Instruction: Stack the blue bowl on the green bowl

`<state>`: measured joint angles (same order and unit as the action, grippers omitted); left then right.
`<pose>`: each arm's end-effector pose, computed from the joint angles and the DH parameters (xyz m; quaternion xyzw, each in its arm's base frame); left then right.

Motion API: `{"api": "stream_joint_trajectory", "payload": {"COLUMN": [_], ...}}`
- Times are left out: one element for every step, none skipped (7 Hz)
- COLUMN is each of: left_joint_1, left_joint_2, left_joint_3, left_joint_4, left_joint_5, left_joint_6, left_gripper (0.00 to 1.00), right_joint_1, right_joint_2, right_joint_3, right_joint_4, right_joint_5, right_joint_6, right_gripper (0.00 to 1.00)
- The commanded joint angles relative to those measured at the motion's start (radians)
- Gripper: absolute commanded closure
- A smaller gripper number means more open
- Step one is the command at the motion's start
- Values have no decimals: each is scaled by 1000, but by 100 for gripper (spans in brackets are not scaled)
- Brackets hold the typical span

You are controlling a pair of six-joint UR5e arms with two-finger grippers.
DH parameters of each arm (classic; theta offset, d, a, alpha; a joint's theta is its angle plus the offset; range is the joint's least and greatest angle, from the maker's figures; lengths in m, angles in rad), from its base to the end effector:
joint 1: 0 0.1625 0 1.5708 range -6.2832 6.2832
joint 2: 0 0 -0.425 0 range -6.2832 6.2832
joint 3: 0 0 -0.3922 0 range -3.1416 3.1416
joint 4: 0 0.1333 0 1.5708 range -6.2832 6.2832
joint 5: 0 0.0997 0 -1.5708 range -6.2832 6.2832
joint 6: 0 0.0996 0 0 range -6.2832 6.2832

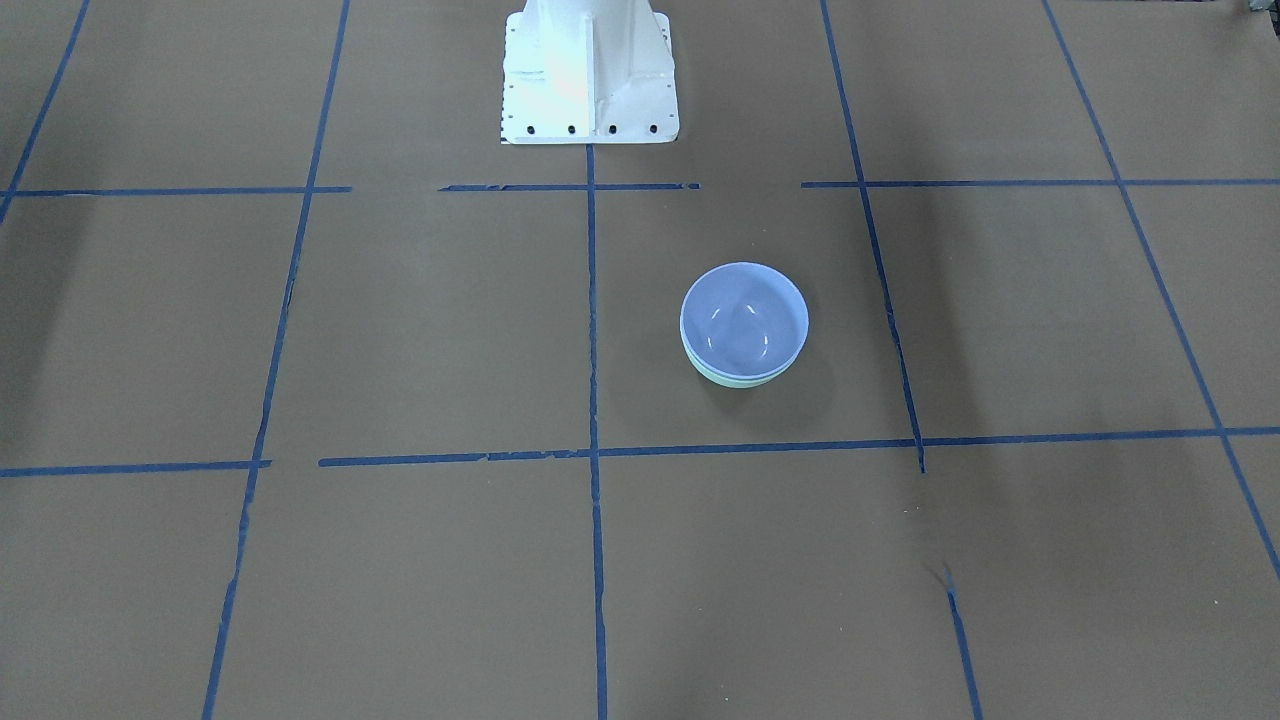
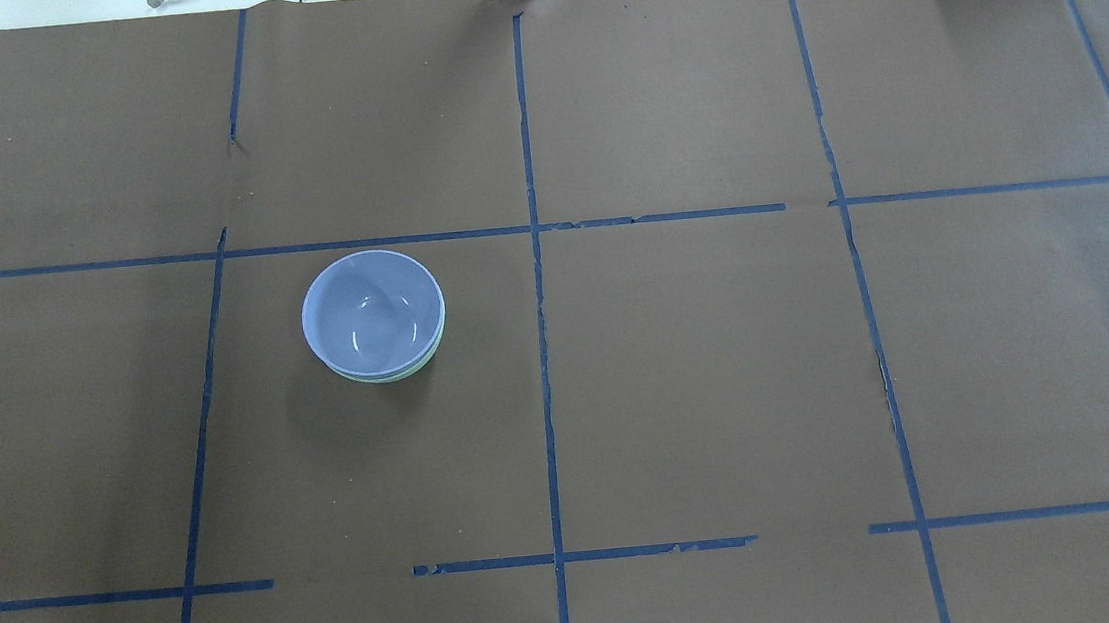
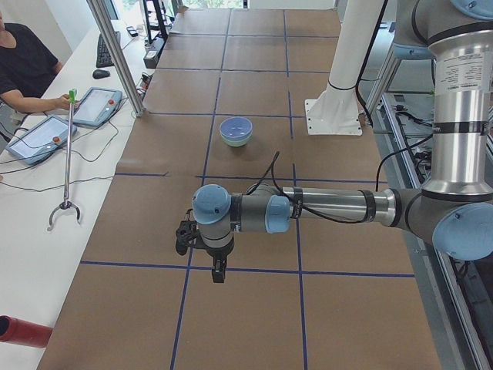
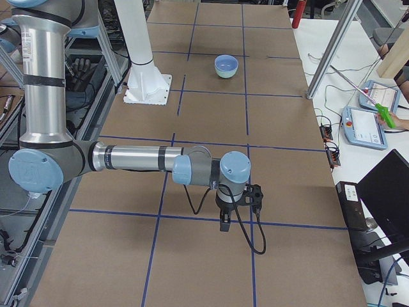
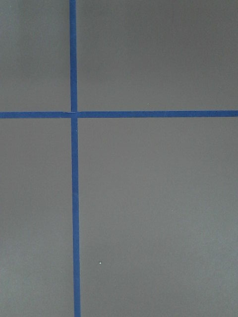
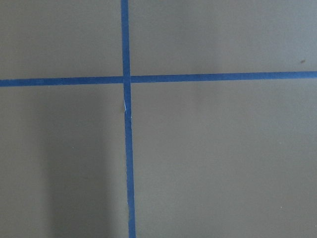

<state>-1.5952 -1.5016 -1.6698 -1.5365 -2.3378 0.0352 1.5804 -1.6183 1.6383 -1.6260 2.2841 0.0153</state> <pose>-0.0754 -0.4603 0.6470 0.0091 0.3741 0.0042 0.9273 0.0726 -0.4683 0.6580 -0.0175 -0.3490 0.0178 0.9368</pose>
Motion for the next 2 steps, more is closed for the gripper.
{"api": "stream_joint_trajectory", "payload": {"left_joint_1": [-3, -3], "left_joint_2": [0, 0], "left_joint_3": [-1, -1], "left_joint_4": [-1, -1], "left_joint_5": [0, 0], "left_joint_6": [-1, 0], "left_gripper": [0, 0], "right_joint_1": [1, 0], "right_joint_2": [0, 0], "right_joint_3": [0, 0], "right_joint_4": [0, 0], "right_joint_5": [0, 0], "right_joint_6": [0, 0], "right_gripper": [0, 0]}}
